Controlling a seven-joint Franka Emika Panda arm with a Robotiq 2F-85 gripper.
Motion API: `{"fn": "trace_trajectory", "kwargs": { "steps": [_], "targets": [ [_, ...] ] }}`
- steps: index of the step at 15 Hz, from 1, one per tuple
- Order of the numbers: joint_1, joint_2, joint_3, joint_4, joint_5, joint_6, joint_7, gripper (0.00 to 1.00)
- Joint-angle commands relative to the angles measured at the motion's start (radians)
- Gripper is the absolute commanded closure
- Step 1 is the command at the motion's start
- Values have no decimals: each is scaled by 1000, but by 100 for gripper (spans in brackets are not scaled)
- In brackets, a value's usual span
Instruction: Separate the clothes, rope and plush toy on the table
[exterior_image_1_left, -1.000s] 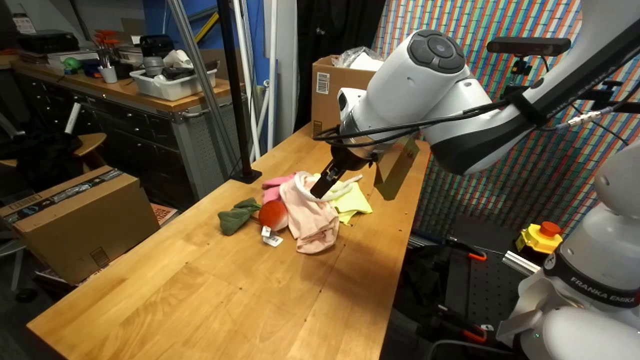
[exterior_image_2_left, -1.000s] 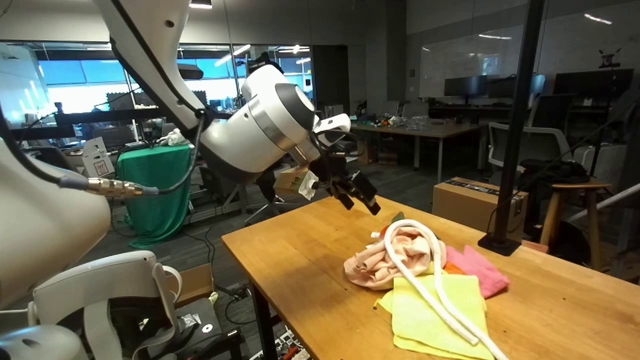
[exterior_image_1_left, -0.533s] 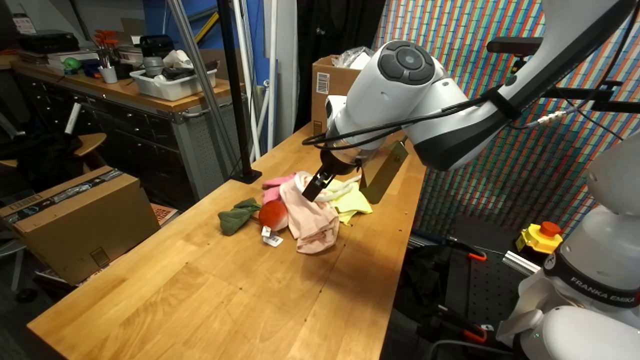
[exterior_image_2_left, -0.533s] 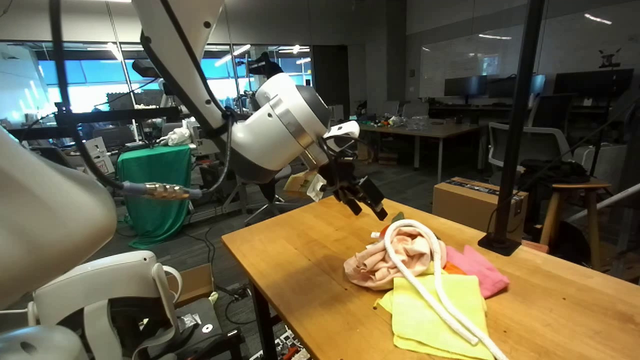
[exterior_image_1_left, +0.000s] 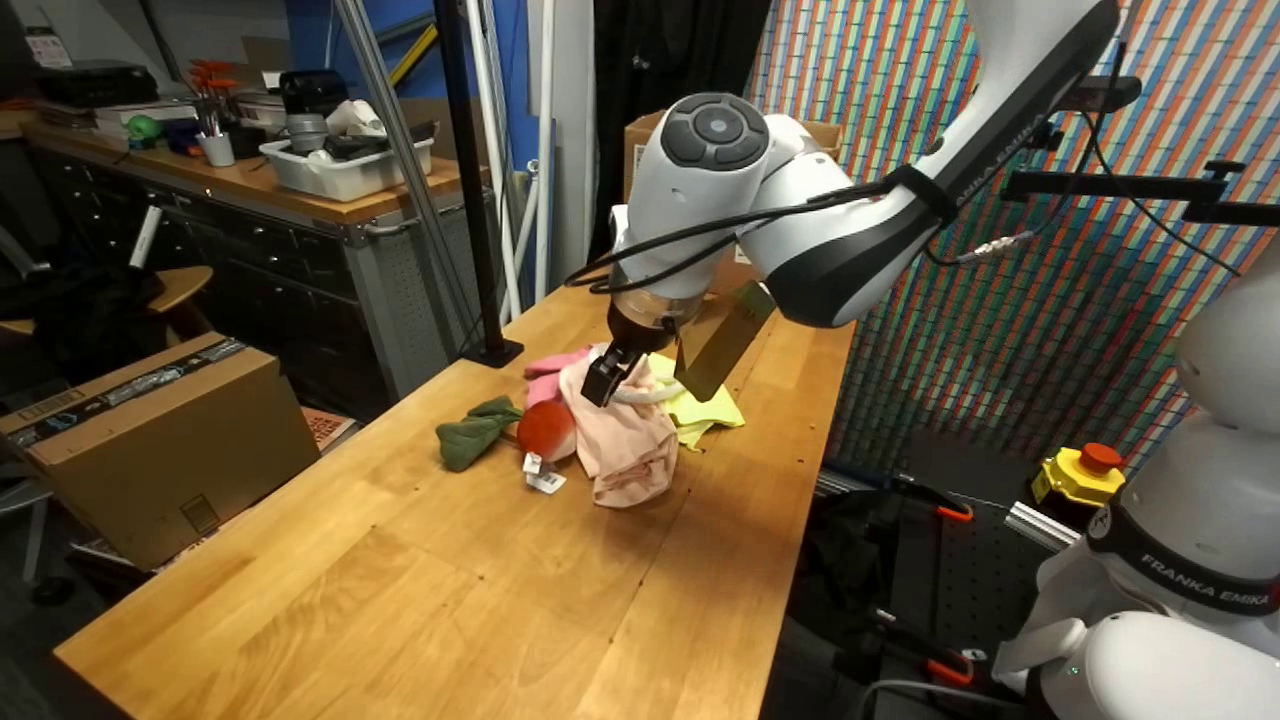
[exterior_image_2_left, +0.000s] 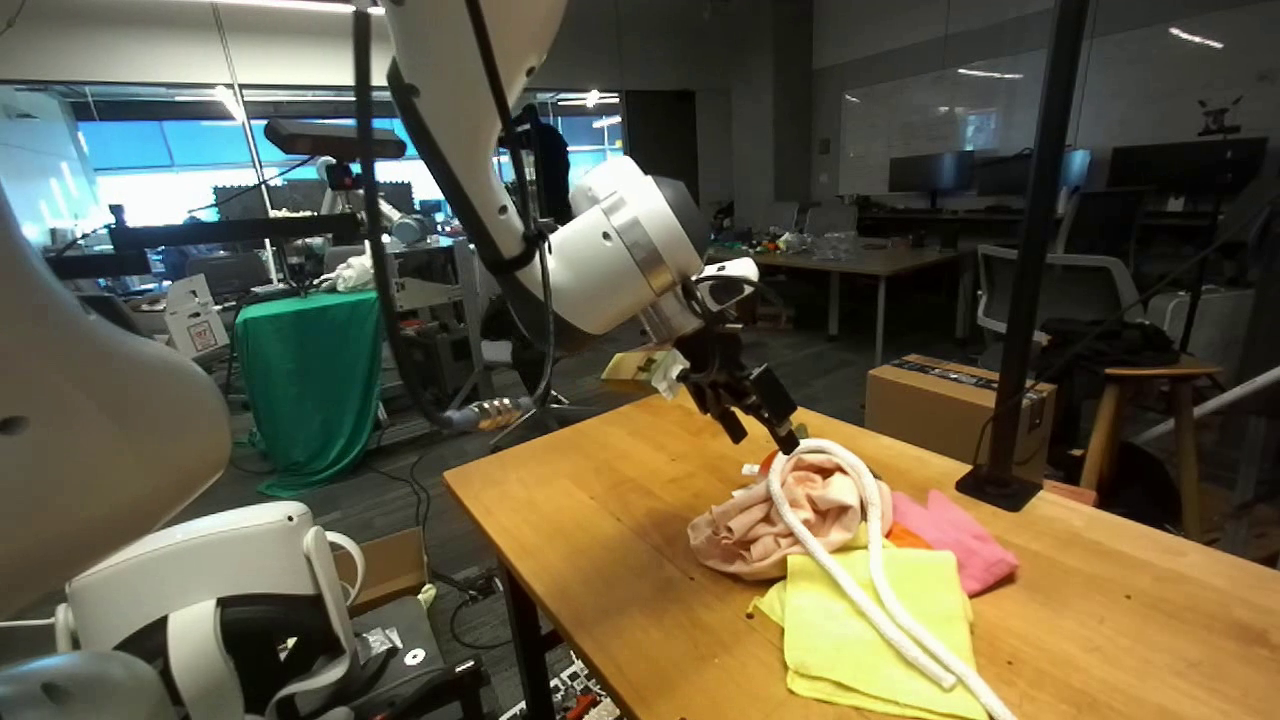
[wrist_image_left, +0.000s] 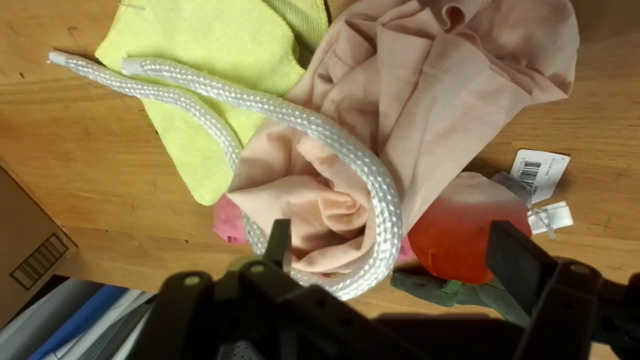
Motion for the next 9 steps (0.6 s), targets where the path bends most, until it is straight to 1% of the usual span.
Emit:
{"fn": "trace_trajectory", "kwargs": {
  "steps": [1,2,7,8,9],
  "targets": [
    [214,67,-195,104,53,-72,-44,0],
    [258,81,-239,127,72,-77,-57,0],
    [625,97,-615,218,191,-66,-104,0],
    [682,95,-676,226,210,-61,-111,0],
    [728,99,-721,237,225,-68,-112,0]
  ]
}}
